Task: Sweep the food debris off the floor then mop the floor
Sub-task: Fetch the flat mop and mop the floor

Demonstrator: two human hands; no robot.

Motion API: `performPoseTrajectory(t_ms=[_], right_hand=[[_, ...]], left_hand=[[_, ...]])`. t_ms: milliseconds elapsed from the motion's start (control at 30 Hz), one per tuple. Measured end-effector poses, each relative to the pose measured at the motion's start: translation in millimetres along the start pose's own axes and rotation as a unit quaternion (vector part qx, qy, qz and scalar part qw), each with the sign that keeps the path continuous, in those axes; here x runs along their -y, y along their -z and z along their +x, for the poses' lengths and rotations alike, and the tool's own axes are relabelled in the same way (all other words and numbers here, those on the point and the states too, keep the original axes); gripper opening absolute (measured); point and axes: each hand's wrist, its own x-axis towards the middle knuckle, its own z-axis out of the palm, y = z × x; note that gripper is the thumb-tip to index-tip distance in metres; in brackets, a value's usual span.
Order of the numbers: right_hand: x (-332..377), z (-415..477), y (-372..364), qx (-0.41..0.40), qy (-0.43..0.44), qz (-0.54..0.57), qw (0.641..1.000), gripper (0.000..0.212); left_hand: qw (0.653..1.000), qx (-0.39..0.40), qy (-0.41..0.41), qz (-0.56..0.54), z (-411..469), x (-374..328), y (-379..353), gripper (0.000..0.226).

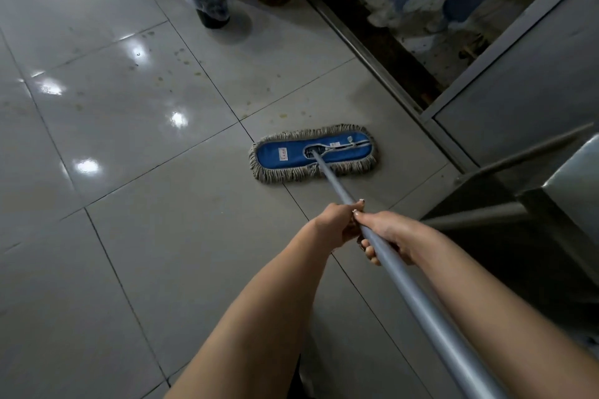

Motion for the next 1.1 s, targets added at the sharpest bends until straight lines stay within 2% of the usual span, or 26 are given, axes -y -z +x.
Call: performPoseTrajectory(t_ms=[200, 400, 733, 1100], right_hand=[[48, 15, 5, 0.012, -0.002, 0.01, 1.0, 0.045], [60, 25, 8, 0.018, -0.002, 0.025, 1.0, 0.045], [16, 9, 2, 0.001, 0.013, 0.072, 0.997, 0.045], [-78, -15, 34, 0.019, 0.034, 0.072, 0.997, 0.042]], left_hand=[[1.0, -0.011, -0.001, 0.021, 15, -51, 1, 0.021], [0.999, -0.01, -0.002, 0.039, 24, -65, 2, 0.022], [0.995, -0.012, 0.032, 0.092, 14, -27, -7, 0.028], [0.994, 0.0, 0.048, 0.099, -12, 54, -48, 0.03]])
